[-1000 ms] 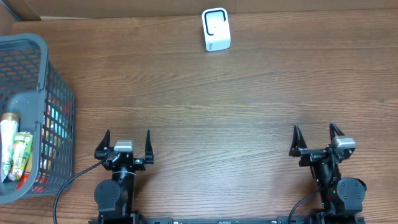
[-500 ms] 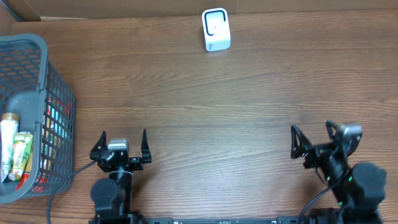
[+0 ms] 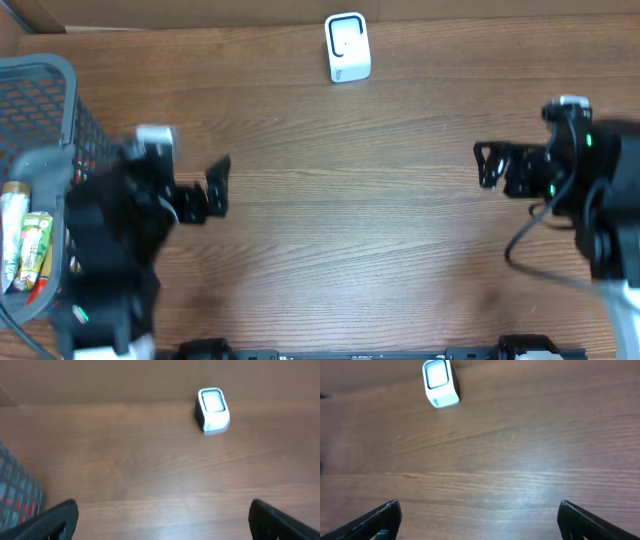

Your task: Scan the item barcode

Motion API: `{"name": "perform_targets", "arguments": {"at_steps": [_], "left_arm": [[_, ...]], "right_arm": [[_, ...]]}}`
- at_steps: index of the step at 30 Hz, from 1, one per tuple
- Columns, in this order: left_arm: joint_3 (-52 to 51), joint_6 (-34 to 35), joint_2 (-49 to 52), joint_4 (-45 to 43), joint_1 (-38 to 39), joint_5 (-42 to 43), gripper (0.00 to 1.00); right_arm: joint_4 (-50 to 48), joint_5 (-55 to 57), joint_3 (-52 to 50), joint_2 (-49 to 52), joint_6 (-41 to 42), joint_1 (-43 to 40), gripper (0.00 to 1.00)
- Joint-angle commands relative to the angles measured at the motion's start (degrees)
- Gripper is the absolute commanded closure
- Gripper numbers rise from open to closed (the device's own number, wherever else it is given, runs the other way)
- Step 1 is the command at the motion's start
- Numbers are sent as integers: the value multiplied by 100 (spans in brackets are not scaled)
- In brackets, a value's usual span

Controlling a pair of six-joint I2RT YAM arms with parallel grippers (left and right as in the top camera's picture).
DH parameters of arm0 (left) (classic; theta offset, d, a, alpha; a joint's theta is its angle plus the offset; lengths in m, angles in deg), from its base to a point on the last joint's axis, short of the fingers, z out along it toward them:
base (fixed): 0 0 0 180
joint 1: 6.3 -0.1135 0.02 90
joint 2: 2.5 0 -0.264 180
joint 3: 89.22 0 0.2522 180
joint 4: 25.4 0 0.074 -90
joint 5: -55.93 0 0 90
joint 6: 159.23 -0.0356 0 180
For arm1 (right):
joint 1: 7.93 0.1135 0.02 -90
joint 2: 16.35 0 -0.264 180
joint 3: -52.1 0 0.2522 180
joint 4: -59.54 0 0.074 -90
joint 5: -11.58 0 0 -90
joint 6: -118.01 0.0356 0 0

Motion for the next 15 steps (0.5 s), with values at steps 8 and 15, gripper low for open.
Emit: {"name": "perform_targets", "arguments": {"at_steps": [8,15], "left_arm": [[3307,-92,2597,1209,63,275,0],[4111,1237,2817,1423,-579,-120,0]], "right_arm": [[-2,-863,422,1034,-267,22,0],[9,-861,422,1110,-267,22,0]]}}
